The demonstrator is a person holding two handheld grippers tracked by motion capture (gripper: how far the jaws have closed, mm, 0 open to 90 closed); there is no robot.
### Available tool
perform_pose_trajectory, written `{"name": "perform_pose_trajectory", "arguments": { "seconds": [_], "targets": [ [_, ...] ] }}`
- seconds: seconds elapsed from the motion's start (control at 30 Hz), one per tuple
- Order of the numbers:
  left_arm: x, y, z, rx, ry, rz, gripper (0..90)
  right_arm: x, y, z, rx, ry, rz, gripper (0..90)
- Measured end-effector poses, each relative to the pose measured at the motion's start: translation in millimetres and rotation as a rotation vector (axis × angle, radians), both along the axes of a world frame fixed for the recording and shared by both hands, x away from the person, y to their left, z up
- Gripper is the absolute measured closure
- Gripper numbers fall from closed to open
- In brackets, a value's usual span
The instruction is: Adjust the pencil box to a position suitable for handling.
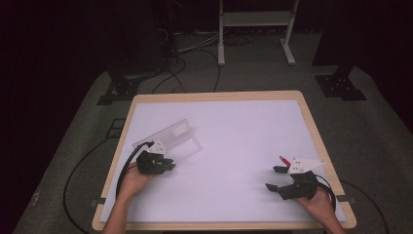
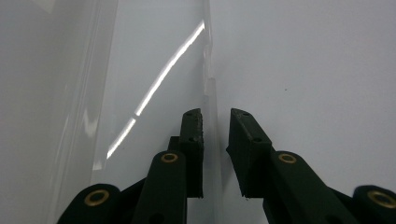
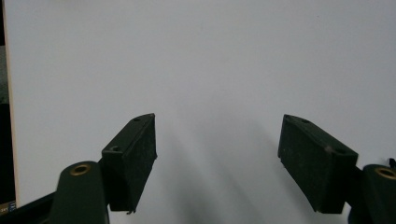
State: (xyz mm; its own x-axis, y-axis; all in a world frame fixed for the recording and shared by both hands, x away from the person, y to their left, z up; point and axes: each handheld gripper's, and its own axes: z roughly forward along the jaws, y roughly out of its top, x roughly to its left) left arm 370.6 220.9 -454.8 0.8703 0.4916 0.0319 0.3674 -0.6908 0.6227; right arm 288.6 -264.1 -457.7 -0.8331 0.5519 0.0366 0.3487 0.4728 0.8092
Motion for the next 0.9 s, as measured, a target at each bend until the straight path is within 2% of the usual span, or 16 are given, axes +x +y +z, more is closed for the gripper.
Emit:
{"name": "perform_pose_trajectory", "arguments": {
  "seconds": [0.23, 0.4, 0.63, 0.9],
  "targets": [
    [1.4, 1.2, -1.1, -0.001, 0.003, 0.002, 80.5, -0.4, -0.2, 1.1, 0.003, -0.005, -0.001, 26.9],
    [1.5, 1.6, -1.1, -0.001, 0.003, -0.009, 87.6, 0.0, -1.0, 0.9, 0.005, -0.004, 0.001, 26.9],
    [0.1, 0.8, 0.2, 0.025, -0.021, -0.015, 89.1, 1.0, -4.9, 0.6, 0.011, 0.000, -0.002, 26.8],
    [-2.6, 1.0, 4.7, 0.018, -0.048, -0.013, 89.5, 0.0, -5.9, 1.3, 0.012, -0.003, -0.008, 26.9]
  ]
}}
